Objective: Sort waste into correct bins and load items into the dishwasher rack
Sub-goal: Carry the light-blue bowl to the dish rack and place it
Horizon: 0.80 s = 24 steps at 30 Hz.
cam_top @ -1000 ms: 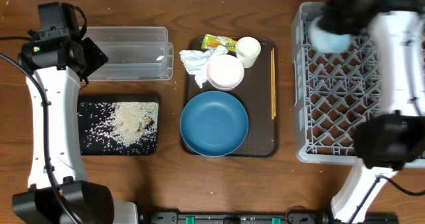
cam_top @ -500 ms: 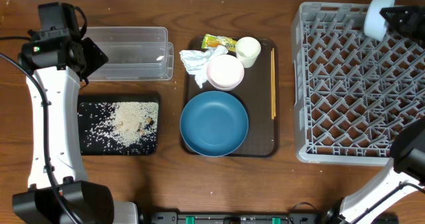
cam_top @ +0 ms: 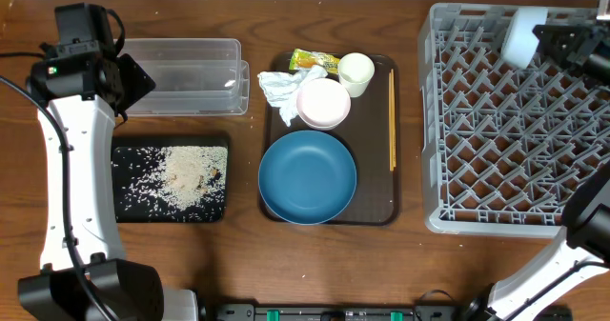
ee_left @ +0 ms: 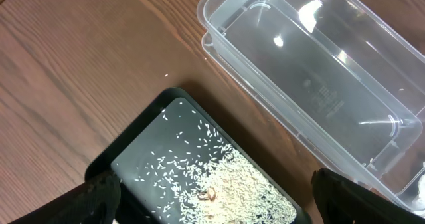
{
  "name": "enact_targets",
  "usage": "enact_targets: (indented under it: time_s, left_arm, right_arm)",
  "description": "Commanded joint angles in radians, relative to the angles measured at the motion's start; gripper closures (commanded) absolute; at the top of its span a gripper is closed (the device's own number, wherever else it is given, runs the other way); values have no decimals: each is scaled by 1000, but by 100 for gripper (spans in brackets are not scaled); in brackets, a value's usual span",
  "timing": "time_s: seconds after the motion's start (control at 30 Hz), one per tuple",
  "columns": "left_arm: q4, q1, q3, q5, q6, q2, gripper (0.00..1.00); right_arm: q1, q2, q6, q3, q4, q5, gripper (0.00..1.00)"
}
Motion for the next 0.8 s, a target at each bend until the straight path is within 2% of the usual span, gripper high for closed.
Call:
enact_targets:
  time_s: [0.0, 0.33, 0.57, 0.77]
  left_arm:
    - [-4, 4, 12, -5, -6, -2, 5]
    - [-4, 4, 12, -5, -6, -2, 6]
    - [-4, 5, 12, -5, -6, -2, 6]
    - [-4, 4, 12, -5, -6, -2, 6]
  right_arm:
    - [-59, 2, 56, 1, 20, -27, 99]
    - [-74, 16, 54, 1, 58, -28, 99]
    - [-69, 90, 53, 1, 73, -29, 99]
    - [-51, 172, 164, 1, 183, -142, 99]
